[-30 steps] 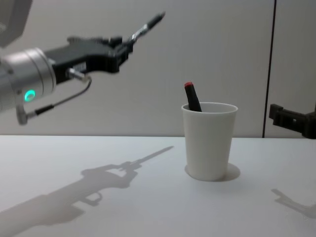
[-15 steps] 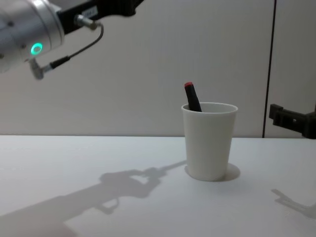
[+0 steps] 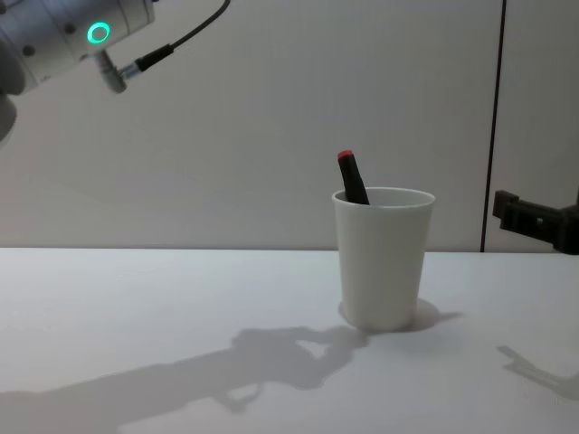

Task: Place the pen into the pen holder.

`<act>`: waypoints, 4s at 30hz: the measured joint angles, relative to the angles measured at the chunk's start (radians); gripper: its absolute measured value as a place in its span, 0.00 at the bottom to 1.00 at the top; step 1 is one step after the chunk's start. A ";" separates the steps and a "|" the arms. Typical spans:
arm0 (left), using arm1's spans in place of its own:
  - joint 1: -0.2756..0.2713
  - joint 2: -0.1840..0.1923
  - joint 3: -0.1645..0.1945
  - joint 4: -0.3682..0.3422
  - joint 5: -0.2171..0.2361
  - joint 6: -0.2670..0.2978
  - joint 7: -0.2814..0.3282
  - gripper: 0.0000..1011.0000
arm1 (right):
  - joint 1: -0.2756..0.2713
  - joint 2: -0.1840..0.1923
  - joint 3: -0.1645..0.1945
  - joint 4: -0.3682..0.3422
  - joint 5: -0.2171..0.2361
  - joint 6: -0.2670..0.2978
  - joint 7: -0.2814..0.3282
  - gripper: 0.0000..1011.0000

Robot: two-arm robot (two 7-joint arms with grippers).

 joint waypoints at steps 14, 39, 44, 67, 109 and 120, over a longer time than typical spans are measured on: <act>-0.027 -0.010 0.019 0.005 -0.043 -0.029 -0.059 0.20 | 0.000 0.000 0.000 0.000 0.000 0.000 0.000 0.99; -0.039 -0.015 0.027 0.008 -0.062 -0.041 -0.084 0.20 | 0.002 -0.013 0.004 -0.004 0.018 0.004 0.010 0.99; -0.040 -0.015 0.028 0.008 -0.062 -0.042 -0.086 0.20 | 0.004 -0.027 0.013 -0.014 0.053 0.012 0.028 0.99; -0.041 -0.016 0.028 0.007 -0.064 -0.043 -0.088 0.20 | -0.009 -0.076 0.110 -0.127 0.355 0.136 0.125 0.99; -0.005 0.014 0.056 -0.017 -0.115 -0.021 -0.106 0.20 | -0.001 -0.071 0.224 -0.194 0.687 0.259 0.230 0.99; -0.010 0.004 0.068 0.004 -0.125 -0.038 -0.113 0.20 | 0.001 -0.083 0.235 -0.228 0.761 0.274 0.239 0.99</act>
